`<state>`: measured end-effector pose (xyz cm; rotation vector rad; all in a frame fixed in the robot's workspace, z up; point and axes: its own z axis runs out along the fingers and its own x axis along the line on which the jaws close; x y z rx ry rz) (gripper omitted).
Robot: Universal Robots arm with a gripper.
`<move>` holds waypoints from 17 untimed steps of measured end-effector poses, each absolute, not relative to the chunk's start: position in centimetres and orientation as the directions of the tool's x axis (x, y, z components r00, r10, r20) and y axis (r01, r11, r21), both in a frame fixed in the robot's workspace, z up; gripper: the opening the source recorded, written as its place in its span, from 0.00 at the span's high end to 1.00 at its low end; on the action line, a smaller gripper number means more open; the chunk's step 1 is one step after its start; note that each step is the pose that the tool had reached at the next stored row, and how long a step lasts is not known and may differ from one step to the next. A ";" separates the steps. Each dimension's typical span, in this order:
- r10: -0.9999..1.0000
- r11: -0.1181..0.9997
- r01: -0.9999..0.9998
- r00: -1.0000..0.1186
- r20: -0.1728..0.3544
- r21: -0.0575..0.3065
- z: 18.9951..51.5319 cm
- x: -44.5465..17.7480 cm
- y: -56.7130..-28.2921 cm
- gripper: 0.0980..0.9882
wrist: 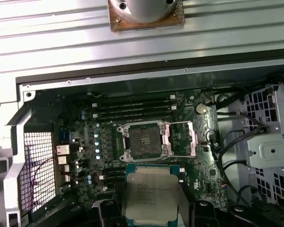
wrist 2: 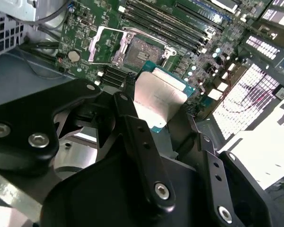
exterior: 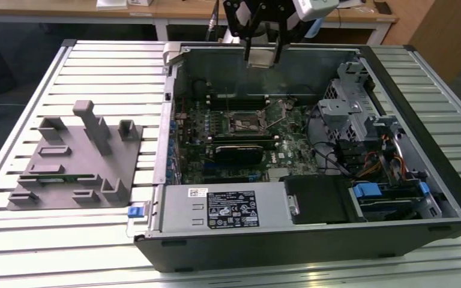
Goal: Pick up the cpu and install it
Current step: 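Place the cpu into insertion slot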
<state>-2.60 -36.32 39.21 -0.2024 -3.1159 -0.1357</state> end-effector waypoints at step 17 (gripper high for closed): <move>0.243 0.966 0.244 -0.970 0.022 0.085 39.2 -2.6 -36.3 0.52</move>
